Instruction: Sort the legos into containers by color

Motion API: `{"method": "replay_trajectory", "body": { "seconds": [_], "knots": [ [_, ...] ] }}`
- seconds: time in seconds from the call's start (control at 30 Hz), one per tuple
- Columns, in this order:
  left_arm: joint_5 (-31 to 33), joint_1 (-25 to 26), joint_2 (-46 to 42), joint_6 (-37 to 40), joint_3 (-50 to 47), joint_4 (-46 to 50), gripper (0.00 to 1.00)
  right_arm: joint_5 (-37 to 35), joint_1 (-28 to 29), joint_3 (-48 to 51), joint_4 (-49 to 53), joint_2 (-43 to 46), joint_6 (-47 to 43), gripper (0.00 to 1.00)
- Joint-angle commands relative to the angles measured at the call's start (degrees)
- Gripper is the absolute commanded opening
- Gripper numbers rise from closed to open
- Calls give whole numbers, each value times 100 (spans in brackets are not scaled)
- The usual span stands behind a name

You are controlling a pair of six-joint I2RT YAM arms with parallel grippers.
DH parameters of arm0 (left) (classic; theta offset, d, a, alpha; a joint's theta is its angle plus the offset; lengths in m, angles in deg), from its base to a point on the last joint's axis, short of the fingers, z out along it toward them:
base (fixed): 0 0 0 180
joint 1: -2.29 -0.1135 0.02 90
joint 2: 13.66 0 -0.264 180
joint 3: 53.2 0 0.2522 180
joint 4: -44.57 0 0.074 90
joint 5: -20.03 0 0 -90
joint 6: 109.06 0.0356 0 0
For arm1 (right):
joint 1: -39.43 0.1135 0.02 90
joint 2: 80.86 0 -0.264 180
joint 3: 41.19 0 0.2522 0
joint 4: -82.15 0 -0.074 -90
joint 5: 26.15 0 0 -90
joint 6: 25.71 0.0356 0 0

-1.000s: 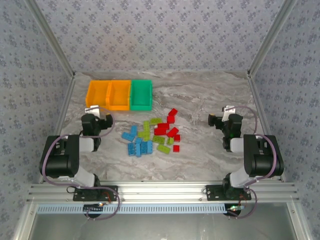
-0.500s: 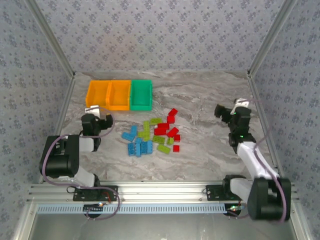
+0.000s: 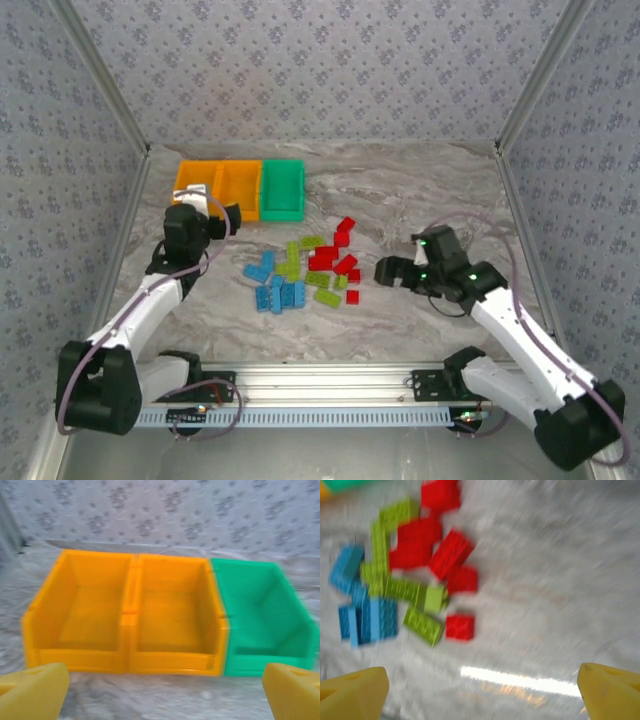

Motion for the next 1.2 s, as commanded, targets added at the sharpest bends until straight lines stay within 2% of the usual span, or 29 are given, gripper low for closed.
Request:
{"method": "replay_trajectory", "body": {
  "seconds": [0.0, 0.07, 0.17, 0.27, 0.33, 0.5, 0.77, 1.0, 1.17],
  "knots": [
    [-349, 671, -176, -696, 530, 1814, 99, -48, 843, -337, 754, -326, 475, 100],
    [-236, 1180, -151, -819, 782, 2494, 99, -237, 1196, -334, 488, -490, 690, 100],
    [-172, 1558, -67, -1323, 898, 3226, 99, -307, 1354, -325, 211, -590, 872, 100],
    [-196, 1599, 63, -1738, 879, 3710, 99, -415, 1377, -335, 68, -641, 884, 100],
    [-248, 1605, 190, -1793, 774, 3647, 97, -527, 1368, -299, -69, -673, 786, 100],
    [-418, 1602, 1067, -1325, 1192, 3694, 90, -531, 1242, -312, -229, -998, 714, 100],
    [-358, 1607, 2570, -942, 2013, 4069, 77, -595, 1233, -339, -279, -1322, 728, 100],
    [-412, 1622, 3136, -908, 2245, 4078, 60, -641, 1217, -90, -324, -1197, 843, 100],
    [-412, 1652, 3428, -891, 2379, 4105, 43, -700, 1171, -54, -218, -1029, 834, 100]
  ]
}}
